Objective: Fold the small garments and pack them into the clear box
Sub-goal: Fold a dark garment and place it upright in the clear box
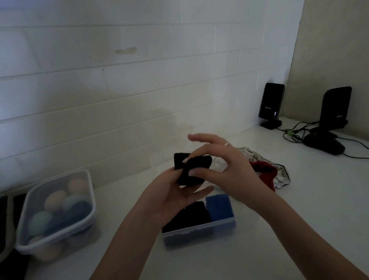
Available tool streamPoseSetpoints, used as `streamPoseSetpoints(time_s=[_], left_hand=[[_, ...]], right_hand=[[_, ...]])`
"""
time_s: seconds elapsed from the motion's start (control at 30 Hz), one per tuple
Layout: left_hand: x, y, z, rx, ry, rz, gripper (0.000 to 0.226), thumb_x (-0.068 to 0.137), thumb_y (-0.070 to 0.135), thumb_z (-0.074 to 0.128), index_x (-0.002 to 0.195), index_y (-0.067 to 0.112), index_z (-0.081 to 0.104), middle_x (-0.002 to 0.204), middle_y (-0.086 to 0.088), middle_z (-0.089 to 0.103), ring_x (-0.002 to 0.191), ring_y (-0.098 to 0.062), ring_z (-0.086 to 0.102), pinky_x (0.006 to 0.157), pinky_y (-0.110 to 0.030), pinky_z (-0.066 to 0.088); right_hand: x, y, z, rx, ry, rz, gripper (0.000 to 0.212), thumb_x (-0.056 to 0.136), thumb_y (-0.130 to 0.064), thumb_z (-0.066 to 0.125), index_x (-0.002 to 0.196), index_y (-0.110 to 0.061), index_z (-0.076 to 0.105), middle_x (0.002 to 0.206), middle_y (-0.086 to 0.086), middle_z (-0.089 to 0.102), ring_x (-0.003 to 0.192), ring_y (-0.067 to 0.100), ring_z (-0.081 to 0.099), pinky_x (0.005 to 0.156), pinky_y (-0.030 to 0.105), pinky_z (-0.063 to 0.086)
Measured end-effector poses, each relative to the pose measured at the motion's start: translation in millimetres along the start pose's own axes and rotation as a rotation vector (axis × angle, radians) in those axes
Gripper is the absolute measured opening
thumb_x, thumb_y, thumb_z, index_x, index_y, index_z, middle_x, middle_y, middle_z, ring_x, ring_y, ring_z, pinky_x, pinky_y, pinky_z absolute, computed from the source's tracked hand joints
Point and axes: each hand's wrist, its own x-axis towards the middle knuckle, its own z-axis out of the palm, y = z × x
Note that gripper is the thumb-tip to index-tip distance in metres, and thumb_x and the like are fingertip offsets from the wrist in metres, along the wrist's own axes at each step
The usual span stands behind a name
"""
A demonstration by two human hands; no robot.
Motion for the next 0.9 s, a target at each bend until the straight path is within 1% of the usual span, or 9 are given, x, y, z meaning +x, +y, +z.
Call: streamPoseSetpoints(time_s=[0.1, 0.17, 0.33, 0.47, 0.57, 0.6, 0.73, 0.83, 0.9], left_hand=[[1, 4, -2, -0.073, 0.014, 0.006, 0.04, 0.073, -0.004, 0.046, 0.113, -0.006, 0.054, 0.105, -0.023, 0.064, 0.094, -0.028, 0.065, 0.066, -0.03, 0.061], [1, 8, -4, -0.033, 0.036, 0.038, 0.04, 0.067, -0.003, 0.046, 0.106, -0.006, 0.055, 0.099, -0.02, 0.064, 0.081, -0.022, 0.069, 0.064, -0.028, 0.06], [7, 9, -10, -0.104, 0.144, 0.042, 0.022, 0.089, -0.008, 0.034, 0.094, -0.001, 0.053, 0.066, -0.011, 0.07, 0.058, -0.015, 0.07, 0.056, -0.025, 0.059], [9, 2, -7, 0.057, 0.146, 0.106, 0.022, 0.091, -0.006, 0.039, 0.101, -0.003, 0.058, 0.085, -0.015, 0.069, 0.074, -0.017, 0.07, 0.061, -0.021, 0.058], [5, -2, 1, 0.171, 0.132, 0.143, 0.03, 0.089, -0.01, 0.039, 0.095, 0.004, 0.064, 0.087, -0.01, 0.074, 0.082, -0.016, 0.071, 0.071, -0.021, 0.059], [3, -3, 5, 0.187, 0.115, 0.127, 0.031, 0.09, -0.01, 0.038, 0.095, 0.006, 0.064, 0.086, -0.009, 0.075, 0.082, -0.016, 0.071, 0.073, -0.022, 0.059], [-1, -6, 11, 0.201, 0.046, 0.02, 0.038, 0.091, -0.013, 0.028, 0.093, 0.004, 0.062, 0.082, -0.009, 0.076, 0.079, -0.018, 0.073, 0.074, -0.027, 0.06], [-2, -5, 11, 0.217, 0.042, -0.021, 0.038, 0.091, -0.014, 0.027, 0.096, 0.004, 0.06, 0.093, -0.014, 0.071, 0.08, -0.021, 0.073, 0.074, -0.03, 0.06], [-2, -5, 9, 0.234, 0.031, -0.038, 0.038, 0.091, -0.013, 0.027, 0.099, 0.004, 0.06, 0.098, -0.014, 0.07, 0.082, -0.023, 0.073, 0.074, -0.032, 0.061]], right_hand=[[-3, -9, -2, 0.012, -0.168, -0.046, 0.027, 0.073, -0.015, 0.077, 0.099, -0.018, 0.069, 0.102, -0.004, 0.071, 0.098, 0.005, 0.063, 0.09, 0.02, 0.05], [-5, -10, 2, -0.098, -0.256, -0.106, 0.034, 0.072, -0.016, 0.078, 0.104, -0.019, 0.068, 0.104, -0.005, 0.071, 0.097, 0.007, 0.062, 0.088, 0.022, 0.049], [-5, -1, 7, -0.161, -0.276, -0.12, 0.032, 0.073, -0.008, 0.076, 0.103, -0.018, 0.071, 0.11, -0.003, 0.071, 0.107, 0.004, 0.059, 0.096, 0.024, 0.046], [-5, -4, 5, -0.062, -0.249, -0.04, 0.022, 0.081, -0.011, 0.069, 0.102, -0.018, 0.068, 0.096, -0.009, 0.07, 0.089, -0.002, 0.062, 0.082, 0.013, 0.048], [-2, -4, 3, 0.158, -0.103, 0.152, 0.01, 0.087, -0.008, 0.06, 0.097, -0.01, 0.06, 0.064, -0.006, 0.062, 0.053, -0.001, 0.055, 0.056, 0.01, 0.043], [-1, -3, 3, 0.217, -0.046, 0.194, 0.006, 0.089, -0.008, 0.059, 0.094, -0.01, 0.06, 0.057, -0.004, 0.059, 0.049, 0.003, 0.052, 0.053, 0.014, 0.043], [2, 4, 0, 0.194, 0.044, 0.215, 0.003, 0.087, -0.012, 0.061, 0.089, -0.01, 0.064, 0.077, 0.009, 0.068, 0.073, 0.015, 0.064, 0.067, 0.029, 0.054], [2, 6, 1, 0.023, 0.033, 0.193, 0.004, 0.085, -0.018, 0.064, 0.087, -0.015, 0.064, 0.085, 0.01, 0.066, 0.077, 0.019, 0.059, 0.07, 0.031, 0.051], [2, 7, 2, -0.047, 0.018, 0.208, 0.006, 0.086, -0.023, 0.063, 0.081, -0.025, 0.06, 0.088, 0.001, 0.059, 0.076, 0.014, 0.054, 0.067, 0.026, 0.048]])
